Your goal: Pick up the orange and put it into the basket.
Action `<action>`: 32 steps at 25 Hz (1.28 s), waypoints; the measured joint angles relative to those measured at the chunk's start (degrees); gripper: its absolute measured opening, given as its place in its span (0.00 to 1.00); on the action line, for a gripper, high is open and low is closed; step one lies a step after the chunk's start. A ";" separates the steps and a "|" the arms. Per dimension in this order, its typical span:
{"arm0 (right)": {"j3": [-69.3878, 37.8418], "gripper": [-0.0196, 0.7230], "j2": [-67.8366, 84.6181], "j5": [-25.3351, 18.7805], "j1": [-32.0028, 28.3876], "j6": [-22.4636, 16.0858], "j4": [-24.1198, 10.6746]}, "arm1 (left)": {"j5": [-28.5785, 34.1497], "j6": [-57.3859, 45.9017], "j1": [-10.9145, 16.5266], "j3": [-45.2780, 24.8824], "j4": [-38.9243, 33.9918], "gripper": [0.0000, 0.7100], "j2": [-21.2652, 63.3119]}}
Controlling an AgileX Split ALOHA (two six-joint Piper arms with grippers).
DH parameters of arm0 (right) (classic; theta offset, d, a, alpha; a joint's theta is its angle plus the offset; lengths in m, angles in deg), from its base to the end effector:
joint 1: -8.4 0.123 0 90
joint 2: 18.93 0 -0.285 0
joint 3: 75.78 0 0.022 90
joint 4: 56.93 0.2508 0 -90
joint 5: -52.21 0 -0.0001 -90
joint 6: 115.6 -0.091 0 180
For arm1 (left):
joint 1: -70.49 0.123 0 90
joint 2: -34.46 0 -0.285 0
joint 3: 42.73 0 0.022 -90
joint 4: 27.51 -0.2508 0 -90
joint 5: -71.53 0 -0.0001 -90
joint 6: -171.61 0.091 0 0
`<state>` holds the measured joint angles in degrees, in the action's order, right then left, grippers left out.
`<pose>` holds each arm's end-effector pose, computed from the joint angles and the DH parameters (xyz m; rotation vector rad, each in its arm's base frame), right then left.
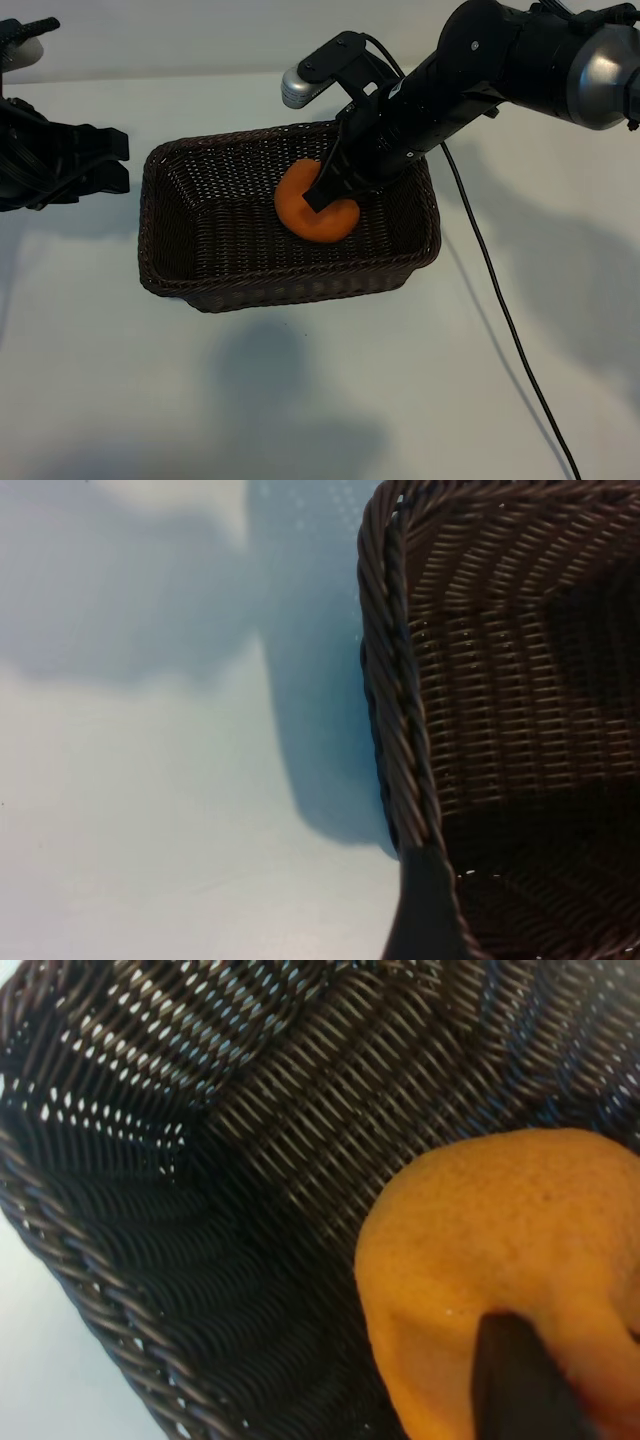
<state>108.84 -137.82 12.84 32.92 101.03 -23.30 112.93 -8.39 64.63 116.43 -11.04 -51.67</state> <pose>0.3685 0.2033 0.2167 -0.8824 2.4394 0.5616 0.2722 -0.0451 0.2800 -0.0778 2.5824 -0.3625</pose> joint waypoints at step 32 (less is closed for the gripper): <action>0.39 0.85 18.84 -7.51 0.05 -22.55 -24.72 | 0.00 0.00 0.00 0.00 0.00 0.76 0.00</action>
<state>109.22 -118.98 5.33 32.97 78.48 -48.02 112.93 -8.39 64.63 116.43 -11.04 -51.67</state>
